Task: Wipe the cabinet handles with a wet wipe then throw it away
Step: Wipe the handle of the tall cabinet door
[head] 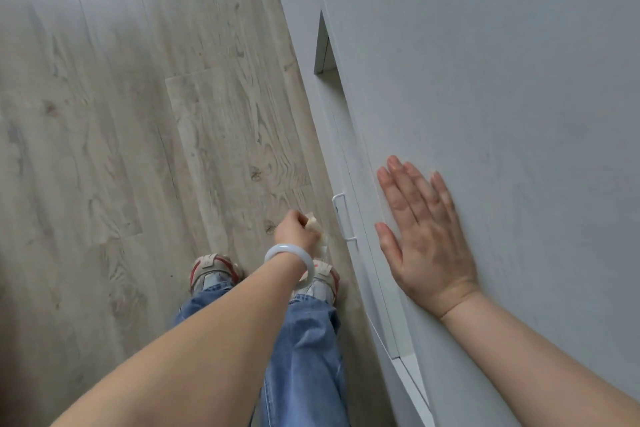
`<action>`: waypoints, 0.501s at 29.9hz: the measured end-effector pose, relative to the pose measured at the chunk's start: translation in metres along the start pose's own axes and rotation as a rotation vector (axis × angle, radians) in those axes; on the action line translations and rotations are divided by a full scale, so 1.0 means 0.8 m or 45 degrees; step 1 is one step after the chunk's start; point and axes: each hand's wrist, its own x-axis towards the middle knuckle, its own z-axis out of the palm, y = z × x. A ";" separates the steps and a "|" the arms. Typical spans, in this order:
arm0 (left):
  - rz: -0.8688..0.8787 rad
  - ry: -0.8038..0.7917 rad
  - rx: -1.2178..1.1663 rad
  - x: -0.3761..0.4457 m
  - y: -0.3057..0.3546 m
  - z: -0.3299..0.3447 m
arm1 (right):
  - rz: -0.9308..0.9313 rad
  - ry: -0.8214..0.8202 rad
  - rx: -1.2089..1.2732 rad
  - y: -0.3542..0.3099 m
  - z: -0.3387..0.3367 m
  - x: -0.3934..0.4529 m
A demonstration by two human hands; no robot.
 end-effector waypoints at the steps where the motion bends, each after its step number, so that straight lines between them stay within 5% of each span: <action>1: 0.005 0.014 0.004 0.010 0.003 0.007 | 0.004 0.014 0.020 0.001 -0.001 0.000; 5: 0.003 0.019 0.052 0.051 0.018 0.030 | 0.008 0.023 0.014 0.000 -0.001 0.001; 15: 0.007 -0.261 -0.450 0.090 0.015 0.049 | 0.004 -0.004 -0.035 -0.003 0.001 0.001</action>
